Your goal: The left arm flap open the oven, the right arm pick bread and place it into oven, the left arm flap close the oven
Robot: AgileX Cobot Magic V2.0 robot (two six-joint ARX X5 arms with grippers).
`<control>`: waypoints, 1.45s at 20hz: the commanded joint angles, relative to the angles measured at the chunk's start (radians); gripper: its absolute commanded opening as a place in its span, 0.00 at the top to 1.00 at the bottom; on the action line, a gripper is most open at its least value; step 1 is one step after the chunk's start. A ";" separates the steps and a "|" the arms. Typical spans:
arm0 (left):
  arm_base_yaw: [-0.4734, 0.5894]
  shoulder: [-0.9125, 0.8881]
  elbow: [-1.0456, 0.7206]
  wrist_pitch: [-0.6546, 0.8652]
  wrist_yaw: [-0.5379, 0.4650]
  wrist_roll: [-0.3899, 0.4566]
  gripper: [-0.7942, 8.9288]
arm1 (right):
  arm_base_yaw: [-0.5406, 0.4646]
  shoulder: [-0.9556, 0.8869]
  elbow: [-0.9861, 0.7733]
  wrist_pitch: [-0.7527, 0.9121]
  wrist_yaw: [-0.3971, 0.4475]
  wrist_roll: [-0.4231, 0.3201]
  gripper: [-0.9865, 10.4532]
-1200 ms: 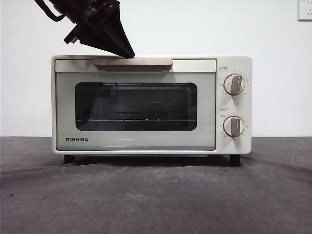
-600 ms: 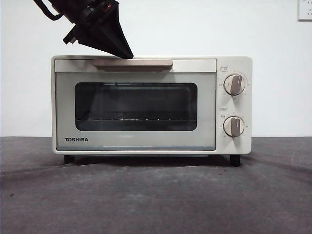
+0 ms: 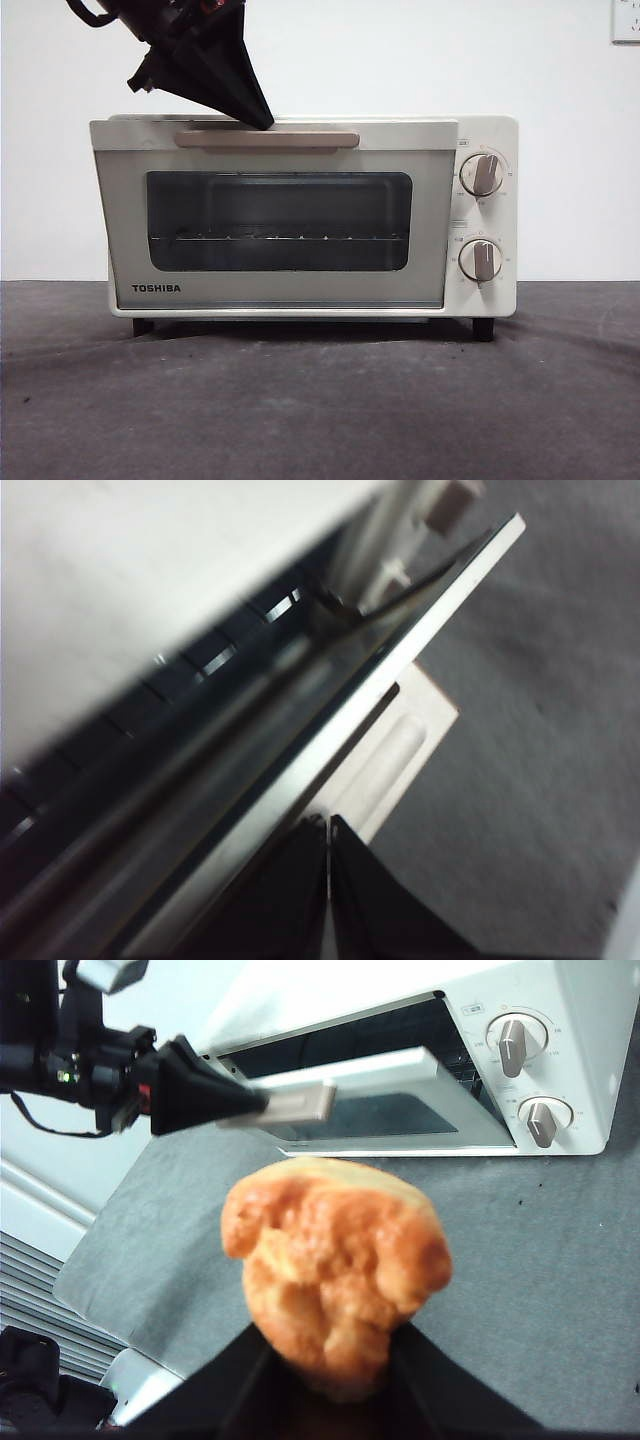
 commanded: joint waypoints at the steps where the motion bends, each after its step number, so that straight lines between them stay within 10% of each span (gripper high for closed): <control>1: -0.030 0.035 -0.005 -0.051 -0.054 0.024 0.91 | 0.004 -0.002 0.014 0.013 -0.001 0.013 0.83; 29: -0.275 -0.056 -0.446 0.233 -0.211 -0.211 0.91 | 0.004 -0.002 0.014 0.013 -0.001 0.006 0.83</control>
